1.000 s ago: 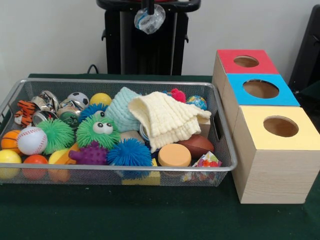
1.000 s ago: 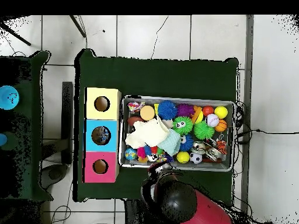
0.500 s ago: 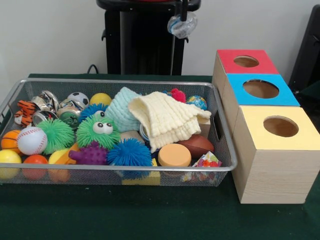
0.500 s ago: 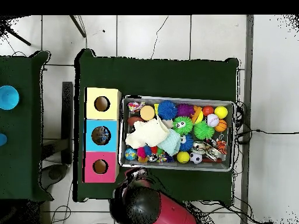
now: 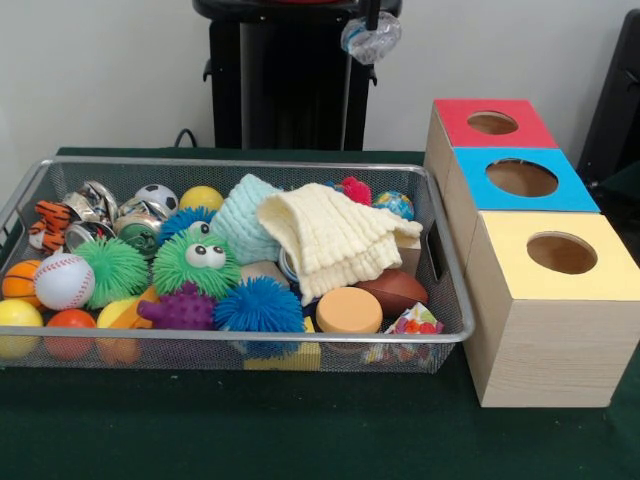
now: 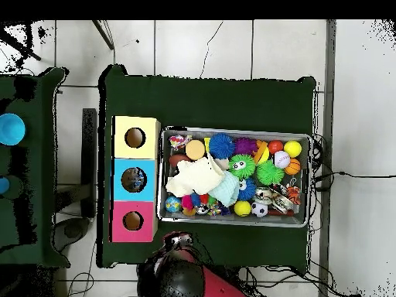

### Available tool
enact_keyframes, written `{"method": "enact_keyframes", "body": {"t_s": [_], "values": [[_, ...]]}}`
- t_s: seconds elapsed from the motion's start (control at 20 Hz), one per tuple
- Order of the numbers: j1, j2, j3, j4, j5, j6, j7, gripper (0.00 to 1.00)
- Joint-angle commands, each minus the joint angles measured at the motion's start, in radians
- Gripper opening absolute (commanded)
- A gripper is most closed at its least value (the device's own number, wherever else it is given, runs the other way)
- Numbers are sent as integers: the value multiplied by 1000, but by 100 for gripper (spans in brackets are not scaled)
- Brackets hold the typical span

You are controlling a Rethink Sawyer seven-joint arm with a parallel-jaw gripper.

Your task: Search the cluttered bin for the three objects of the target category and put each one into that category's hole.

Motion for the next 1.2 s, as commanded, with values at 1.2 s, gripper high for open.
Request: {"method": "enact_keyframes", "body": {"t_s": [1.2], "values": [[-3,111,12,-35,79,-44,271,0]]}}
